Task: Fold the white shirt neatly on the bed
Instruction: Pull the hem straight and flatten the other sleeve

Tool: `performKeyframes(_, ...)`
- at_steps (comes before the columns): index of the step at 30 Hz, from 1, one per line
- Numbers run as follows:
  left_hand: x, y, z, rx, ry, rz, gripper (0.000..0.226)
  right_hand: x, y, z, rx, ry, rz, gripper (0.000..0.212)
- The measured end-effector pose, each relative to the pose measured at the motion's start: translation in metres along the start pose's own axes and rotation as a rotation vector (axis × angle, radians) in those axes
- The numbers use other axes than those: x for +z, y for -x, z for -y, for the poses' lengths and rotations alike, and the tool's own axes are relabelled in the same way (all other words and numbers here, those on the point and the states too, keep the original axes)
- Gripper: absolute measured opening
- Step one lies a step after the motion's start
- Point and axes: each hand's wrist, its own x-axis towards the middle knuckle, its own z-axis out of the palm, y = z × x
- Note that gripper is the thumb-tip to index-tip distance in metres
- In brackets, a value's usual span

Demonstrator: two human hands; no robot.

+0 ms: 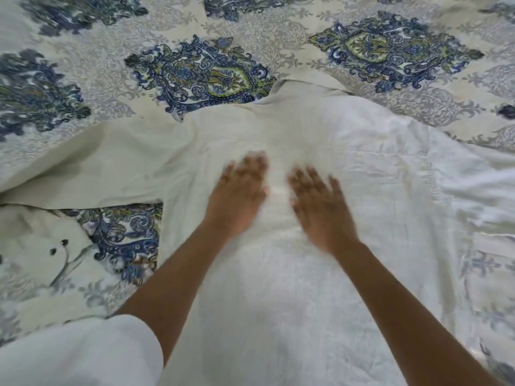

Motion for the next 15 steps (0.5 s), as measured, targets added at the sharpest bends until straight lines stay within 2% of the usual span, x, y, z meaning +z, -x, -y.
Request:
performKeyframes(1,0.003,0.014,0.019,-0.113,0.013,-0.011,0.064,0.003,0.015,-0.015,0.074,0.004,-0.009,0.052)
performKeyframes(3,0.001,0.042,0.051,-0.288,-0.037,-0.073,0.067,0.001,0.036,-0.049,0.359,-0.005,-0.035,0.058)
performKeyframes(5,-0.004,0.062,0.046,-0.333,-0.036,-0.051,0.073,-0.007,0.044,-0.049,0.557,-0.072,-0.018,0.068)
performKeyframes(6,-0.004,0.071,0.026,-0.306,0.005,-0.032,0.073,-0.012,0.047,-0.024,0.516,-0.105,-0.060,0.068)
performKeyframes(7,-0.003,0.081,0.001,-0.245,0.034,0.007,0.071,-0.015,0.051,0.010,0.396,-0.106,-0.120,0.063)
performKeyframes(9,0.007,0.103,-0.035,-0.130,0.055,-0.008,0.062,-0.007,0.070,0.072,0.112,-0.071,-0.106,0.053)
performKeyframes(10,0.012,0.116,-0.039,-0.131,0.051,-0.013,0.060,-0.004,0.081,0.085,0.026,-0.058,-0.057,0.051)
performKeyframes(12,0.019,0.147,-0.022,-0.229,0.046,0.009,0.063,0.000,0.107,0.070,0.076,-0.053,0.015,0.049)
performKeyframes(15,0.022,0.184,0.010,-0.369,0.026,-0.026,0.066,0.005,0.144,0.017,0.378,-0.015,-0.010,0.053)
